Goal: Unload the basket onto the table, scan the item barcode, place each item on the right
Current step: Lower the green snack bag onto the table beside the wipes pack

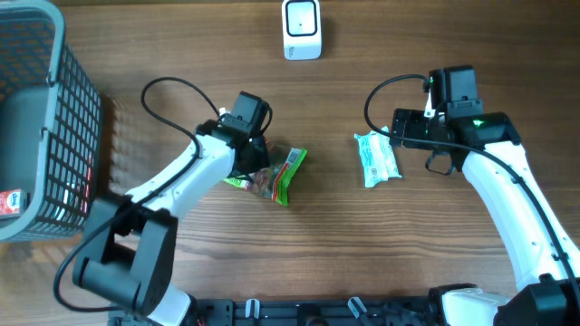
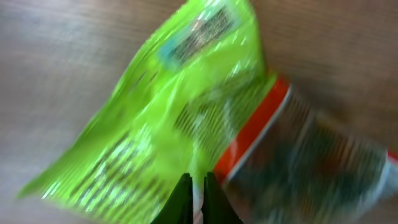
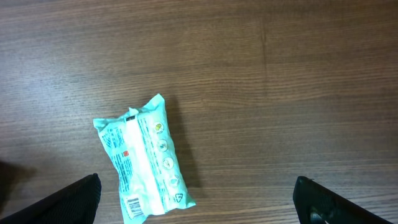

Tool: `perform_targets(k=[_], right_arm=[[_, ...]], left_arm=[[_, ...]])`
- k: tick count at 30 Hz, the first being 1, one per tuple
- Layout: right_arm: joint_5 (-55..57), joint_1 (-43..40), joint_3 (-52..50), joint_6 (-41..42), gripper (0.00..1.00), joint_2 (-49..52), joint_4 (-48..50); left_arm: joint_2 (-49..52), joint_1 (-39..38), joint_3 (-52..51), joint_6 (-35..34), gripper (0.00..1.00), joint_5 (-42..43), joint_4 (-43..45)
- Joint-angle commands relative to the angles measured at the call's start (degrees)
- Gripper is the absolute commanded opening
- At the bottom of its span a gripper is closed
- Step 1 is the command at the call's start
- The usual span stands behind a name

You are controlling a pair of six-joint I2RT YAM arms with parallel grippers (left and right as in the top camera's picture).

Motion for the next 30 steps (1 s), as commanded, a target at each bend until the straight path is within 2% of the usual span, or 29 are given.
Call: perform_targets(k=[1,3,6,13,16,19,23,28,30], right_arm=[[-0.5,0.1,0.7,0.9,1.0,-0.4,0.1],[-0.5,0.1,0.7,0.9,1.0,-0.4,0.1],[-0.5,0.1,0.7,0.9,1.0,-0.4,0.2],[-0.5,0.1,0.7,0.9,1.0,-0.4,0.2],[-0.5,0.1,0.7,0.9,1.0,-0.4,0.2],[-0.5,0.1,0.7,0.9,1.0,-0.4,0.2],[-0.5,0.1,0.7,0.9,1.0,-0.4,0.2],[-0.5,0.1,0.7,0.9,1.0,-0.4,0.2],[-0.5,0.1,0.7,0.9,1.0,-0.4,0.2]], left_arm=[[2.6,0.0,-1.2,1.8,0.04,4.6,3.9],[4.2,-0.7,-1.2,1.8,0.04,11.2,7.3],[5.9,-2.9,-1.2,1.8,0.04,16.4,12.3],[6.3,-8.1,-0.6,1.1,0.08,16.4,27.5],[3.0,-6.5,2.7,1.2,0.09,13.8,21.2],[-1.7,-4.0,4.2,1.2,0.09,10.3,9.1],[-1.1,-2.4,4.1,1.2,0.14,2.2,-5.8],[4.0,-2.7,0.8,1.1,0.11,0.5,-5.6],[5.6,-3.1,0.8,1.2,0.1,3.3,-3.7]])
